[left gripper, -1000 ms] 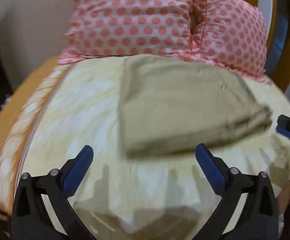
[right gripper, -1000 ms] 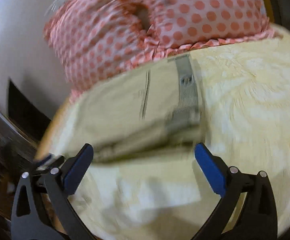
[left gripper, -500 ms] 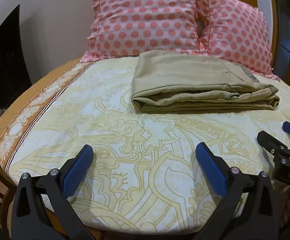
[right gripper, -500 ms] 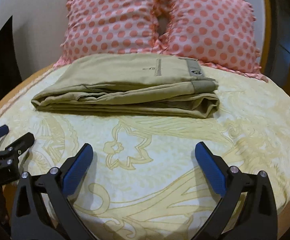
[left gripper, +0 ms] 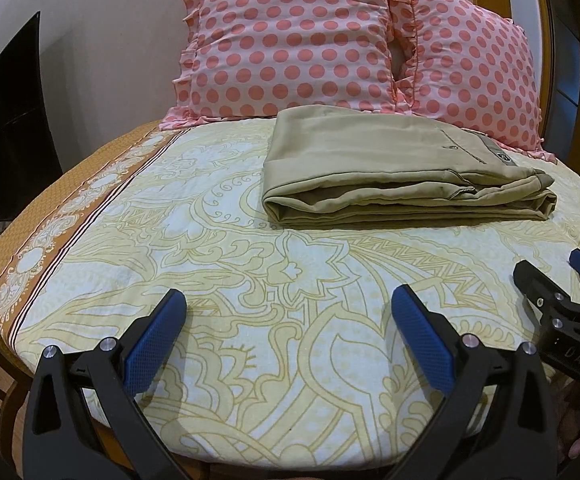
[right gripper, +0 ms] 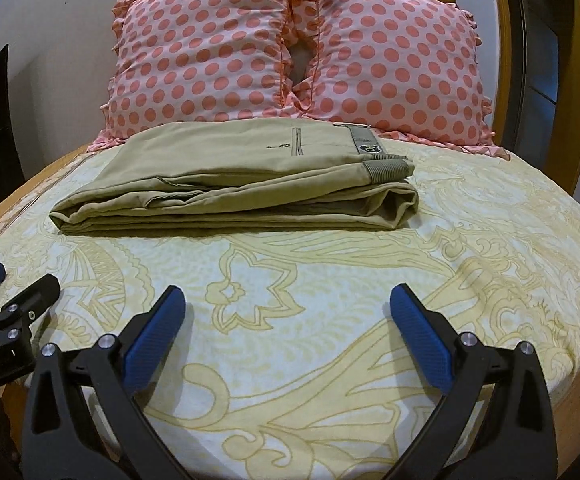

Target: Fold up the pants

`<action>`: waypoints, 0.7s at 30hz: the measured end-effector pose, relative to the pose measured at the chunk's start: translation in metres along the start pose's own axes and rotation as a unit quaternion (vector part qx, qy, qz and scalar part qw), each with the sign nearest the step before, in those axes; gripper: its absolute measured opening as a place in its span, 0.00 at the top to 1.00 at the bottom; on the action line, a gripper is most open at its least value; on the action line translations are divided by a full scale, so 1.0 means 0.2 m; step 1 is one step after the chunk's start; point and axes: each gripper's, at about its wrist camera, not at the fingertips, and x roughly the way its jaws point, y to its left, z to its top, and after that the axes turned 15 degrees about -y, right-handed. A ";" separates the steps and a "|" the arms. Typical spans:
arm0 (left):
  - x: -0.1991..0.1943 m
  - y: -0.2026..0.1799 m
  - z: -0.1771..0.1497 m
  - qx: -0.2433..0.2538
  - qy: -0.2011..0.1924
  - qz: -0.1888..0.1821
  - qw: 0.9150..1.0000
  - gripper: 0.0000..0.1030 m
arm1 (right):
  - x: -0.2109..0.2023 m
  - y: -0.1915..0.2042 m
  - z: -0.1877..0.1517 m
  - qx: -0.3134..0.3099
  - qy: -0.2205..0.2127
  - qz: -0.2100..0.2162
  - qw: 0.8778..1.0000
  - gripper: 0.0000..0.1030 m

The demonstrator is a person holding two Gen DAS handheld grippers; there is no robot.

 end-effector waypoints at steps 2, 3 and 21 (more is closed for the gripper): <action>0.00 0.00 0.00 0.000 0.001 0.001 1.000 0.01 | 0.00 0.00 0.00 0.000 0.000 0.000 1.000 0.02; 0.00 0.00 0.00 -0.001 0.002 0.002 1.000 0.01 | 0.00 0.00 0.00 0.000 0.000 0.000 1.000 0.02; -0.01 0.00 0.00 -0.002 0.003 0.005 1.000 0.01 | 0.00 0.00 0.00 0.000 -0.001 0.000 1.000 0.02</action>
